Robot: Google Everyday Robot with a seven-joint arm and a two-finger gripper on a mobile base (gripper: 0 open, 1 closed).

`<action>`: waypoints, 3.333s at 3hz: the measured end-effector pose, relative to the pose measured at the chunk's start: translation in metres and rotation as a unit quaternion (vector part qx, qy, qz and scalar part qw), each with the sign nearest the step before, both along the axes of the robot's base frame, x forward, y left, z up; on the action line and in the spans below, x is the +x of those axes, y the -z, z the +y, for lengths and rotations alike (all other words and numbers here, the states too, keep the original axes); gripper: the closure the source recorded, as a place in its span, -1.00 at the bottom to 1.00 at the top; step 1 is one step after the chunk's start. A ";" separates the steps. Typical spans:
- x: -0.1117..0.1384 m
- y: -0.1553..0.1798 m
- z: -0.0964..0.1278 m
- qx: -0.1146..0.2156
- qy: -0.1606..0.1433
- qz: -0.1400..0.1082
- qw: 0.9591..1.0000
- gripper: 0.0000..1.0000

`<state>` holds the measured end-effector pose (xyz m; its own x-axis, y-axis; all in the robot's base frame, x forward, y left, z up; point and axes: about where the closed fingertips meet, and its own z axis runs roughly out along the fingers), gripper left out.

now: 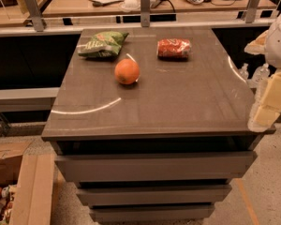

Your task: Move orange near green jalapeno chip bag

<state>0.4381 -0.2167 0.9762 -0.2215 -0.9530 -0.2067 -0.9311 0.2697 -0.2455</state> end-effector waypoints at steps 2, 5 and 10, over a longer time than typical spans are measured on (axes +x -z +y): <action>0.005 0.004 0.006 0.035 -0.005 0.002 0.999 -1.00; 0.040 0.054 0.070 0.271 -0.059 0.001 0.961 -1.00; 0.126 0.090 0.174 0.417 -0.069 -0.060 0.904 -1.00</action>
Offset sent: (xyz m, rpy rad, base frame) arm 0.0159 0.0173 -0.0164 0.2354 0.0347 0.0367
